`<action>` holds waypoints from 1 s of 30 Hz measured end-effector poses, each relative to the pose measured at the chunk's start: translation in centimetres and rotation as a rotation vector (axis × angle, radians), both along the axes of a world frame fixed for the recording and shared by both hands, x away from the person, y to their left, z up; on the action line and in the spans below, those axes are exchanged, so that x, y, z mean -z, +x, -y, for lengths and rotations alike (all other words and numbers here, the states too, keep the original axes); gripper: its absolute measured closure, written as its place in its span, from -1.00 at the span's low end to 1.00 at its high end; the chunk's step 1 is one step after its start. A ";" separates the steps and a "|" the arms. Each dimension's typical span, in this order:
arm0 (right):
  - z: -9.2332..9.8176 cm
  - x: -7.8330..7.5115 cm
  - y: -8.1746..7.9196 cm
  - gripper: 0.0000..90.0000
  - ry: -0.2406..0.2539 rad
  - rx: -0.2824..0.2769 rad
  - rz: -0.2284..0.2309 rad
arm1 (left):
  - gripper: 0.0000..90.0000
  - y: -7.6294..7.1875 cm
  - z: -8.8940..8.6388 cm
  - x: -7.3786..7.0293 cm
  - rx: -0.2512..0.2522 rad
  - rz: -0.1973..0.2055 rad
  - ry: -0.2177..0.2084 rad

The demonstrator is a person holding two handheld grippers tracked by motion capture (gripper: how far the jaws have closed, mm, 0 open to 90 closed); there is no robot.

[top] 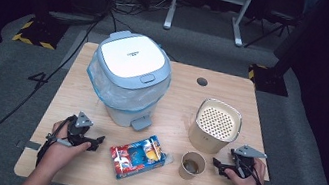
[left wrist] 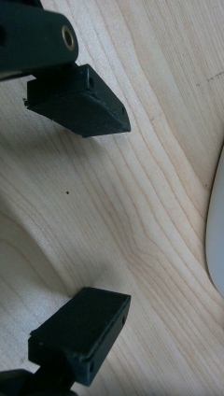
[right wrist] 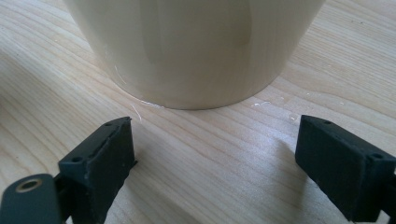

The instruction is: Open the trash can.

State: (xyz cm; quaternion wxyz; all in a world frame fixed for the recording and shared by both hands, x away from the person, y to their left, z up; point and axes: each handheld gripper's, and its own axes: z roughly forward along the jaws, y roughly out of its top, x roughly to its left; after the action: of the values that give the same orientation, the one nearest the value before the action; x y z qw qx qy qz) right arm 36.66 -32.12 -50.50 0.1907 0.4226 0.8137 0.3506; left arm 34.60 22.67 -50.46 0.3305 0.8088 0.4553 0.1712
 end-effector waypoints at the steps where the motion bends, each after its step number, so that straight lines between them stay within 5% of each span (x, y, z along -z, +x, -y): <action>1: 0.0 0.0 0.0 -0.74 0.000 0.000 0.000 | -0.64 0.0 0.0 0.0 0.000 0.000 0.000; 13: 0.0 0.0 0.0 -0.73 0.000 0.001 0.001 | -0.64 -0.1 -0.1 0.0 0.022 0.005 0.004; 20: 0.0 0.0 0.0 -0.73 0.001 0.003 0.000 | -0.11 0.0 -0.7 -0.2 0.088 0.024 -0.012; 25: 0.0 0.0 0.0 -0.69 0.005 0.007 0.002 | 0.02 -0.3 -1.1 -1.0 0.107 -0.003 -0.050; 30: 0.1 -0.1 -0.2 -0.59 0.010 -0.002 0.008 | 0.10 -0.9 -2.0 -2.9 0.148 0.040 -0.078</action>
State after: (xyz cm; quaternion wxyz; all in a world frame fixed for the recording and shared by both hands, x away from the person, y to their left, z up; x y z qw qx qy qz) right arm 36.51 -32.21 -50.43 0.1914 0.4213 0.8116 0.3567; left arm 33.73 24.63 -47.56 0.3825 0.8232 0.3940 0.1444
